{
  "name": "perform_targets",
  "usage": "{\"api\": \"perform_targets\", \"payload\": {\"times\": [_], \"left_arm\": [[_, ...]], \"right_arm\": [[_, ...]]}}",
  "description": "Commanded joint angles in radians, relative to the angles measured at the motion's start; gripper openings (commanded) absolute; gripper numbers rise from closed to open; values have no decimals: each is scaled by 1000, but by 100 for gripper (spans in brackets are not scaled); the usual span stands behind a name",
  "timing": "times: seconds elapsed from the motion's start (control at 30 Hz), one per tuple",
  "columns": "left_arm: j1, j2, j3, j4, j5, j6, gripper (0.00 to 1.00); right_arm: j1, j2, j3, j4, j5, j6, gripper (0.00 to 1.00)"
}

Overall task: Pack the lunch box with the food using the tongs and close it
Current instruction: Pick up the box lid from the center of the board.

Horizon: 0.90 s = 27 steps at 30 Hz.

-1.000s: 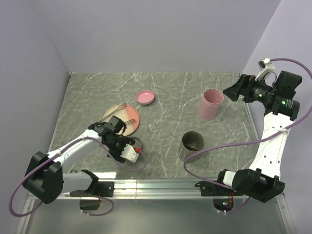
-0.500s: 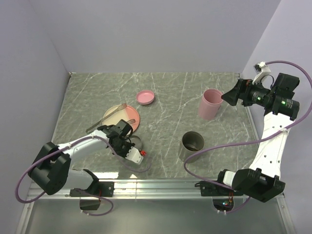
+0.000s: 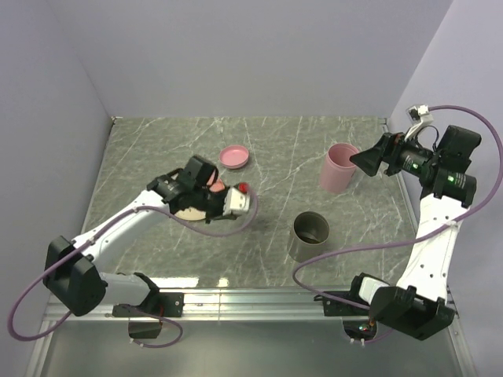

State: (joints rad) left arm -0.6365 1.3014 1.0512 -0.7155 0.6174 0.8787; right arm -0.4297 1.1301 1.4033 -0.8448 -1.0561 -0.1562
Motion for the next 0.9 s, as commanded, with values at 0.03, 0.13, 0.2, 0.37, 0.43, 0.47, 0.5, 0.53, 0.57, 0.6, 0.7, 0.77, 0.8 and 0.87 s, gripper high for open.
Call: {"api": "perform_targets", "payload": {"times": [0.03, 0.13, 0.2, 0.37, 0.43, 0.47, 0.5, 0.53, 0.57, 0.6, 0.7, 0.77, 0.8, 0.87], "left_arm": [[9, -50, 139, 174, 258, -410, 0], [15, -82, 152, 364, 272, -610, 0], [23, -106, 142, 484, 286, -728, 0], [70, -100, 145, 899, 360, -1215, 0], [110, -88, 145, 1067, 355, -1465, 0], [124, -70, 138, 1251, 349, -1553, 1], [135, -61, 138, 1318, 320, -1695, 0], [153, -50, 138, 1365, 300, -1748, 0], [158, -33, 144, 1434, 285, -1786, 0], [159, -24, 151, 1447, 263, -1823, 0], [159, -2, 162, 1513, 242, -1892, 0], [159, 6, 158, 1542, 223, -1932, 0], [159, 9, 158, 1554, 213, -1964, 0], [161, 18, 168, 1558, 188, -1983, 0]], "right_arm": [[8, -72, -62, 303, -91, 228, 100], [32, -93, -110, 479, -104, 383, 100], [60, -105, -138, 579, -88, 451, 100], [158, -144, -237, 820, -38, 642, 100], [186, -153, -273, 970, -6, 717, 100], [196, -161, -308, 1021, 8, 783, 100], [227, -162, -323, 1109, 28, 812, 100], [241, -164, -335, 1148, 74, 842, 99], [256, -162, -358, 1235, 91, 907, 99], [276, -150, -363, 1278, 93, 952, 99], [313, -87, -374, 1448, 102, 1148, 97], [341, -38, -368, 1507, 117, 1231, 97], [367, -15, -356, 1561, 114, 1242, 97], [451, 55, -292, 1569, 123, 1254, 96]]}}
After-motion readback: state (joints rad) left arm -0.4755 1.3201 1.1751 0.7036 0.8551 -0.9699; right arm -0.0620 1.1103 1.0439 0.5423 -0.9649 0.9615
